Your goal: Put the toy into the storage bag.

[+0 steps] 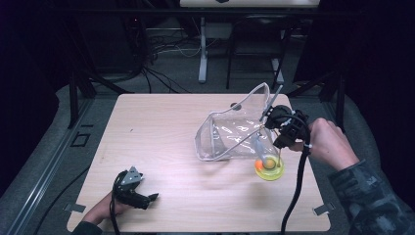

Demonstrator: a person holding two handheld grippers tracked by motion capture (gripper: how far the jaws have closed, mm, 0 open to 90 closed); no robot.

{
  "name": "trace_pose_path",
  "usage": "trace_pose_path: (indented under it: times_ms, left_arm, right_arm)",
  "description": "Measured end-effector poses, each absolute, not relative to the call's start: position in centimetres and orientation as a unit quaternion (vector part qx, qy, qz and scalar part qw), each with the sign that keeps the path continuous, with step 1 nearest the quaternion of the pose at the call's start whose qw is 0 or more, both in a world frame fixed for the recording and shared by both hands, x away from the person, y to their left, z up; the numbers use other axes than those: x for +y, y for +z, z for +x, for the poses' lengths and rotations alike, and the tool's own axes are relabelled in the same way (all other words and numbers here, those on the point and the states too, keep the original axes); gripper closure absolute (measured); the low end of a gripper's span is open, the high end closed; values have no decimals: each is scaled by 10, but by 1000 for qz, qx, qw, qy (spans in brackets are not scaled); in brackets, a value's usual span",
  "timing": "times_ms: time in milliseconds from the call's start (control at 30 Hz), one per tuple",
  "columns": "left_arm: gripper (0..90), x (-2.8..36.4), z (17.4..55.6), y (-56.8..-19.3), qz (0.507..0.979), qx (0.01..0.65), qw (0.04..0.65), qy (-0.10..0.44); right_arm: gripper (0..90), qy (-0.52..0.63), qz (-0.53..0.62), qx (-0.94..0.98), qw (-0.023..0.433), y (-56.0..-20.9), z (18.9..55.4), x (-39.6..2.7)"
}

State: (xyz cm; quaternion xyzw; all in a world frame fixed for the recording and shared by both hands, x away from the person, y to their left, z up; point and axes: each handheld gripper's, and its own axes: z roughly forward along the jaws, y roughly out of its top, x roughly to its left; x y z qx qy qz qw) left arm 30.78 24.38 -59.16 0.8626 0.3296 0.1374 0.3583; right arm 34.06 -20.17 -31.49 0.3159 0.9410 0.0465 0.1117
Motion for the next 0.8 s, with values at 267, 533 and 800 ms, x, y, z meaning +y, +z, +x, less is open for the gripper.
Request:
trace_pose_path:
  times_ms: [267, 533, 800]
  left_arm:
    - [1, 244, 308, -592, 863, 329, 358, 137]
    - [1, 244, 308, -592, 864, 327, 358, 136]
    - [1, 244, 308, -592, 863, 328, 358, 137]
  right_arm:
    - [881, 52, 317, 940, 114, -302, 340, -202]
    - [880, 49, 316, 940, 120, -286, 343, -203]
    - [881, 74, 325, 935, 120, -268, 348, -205]
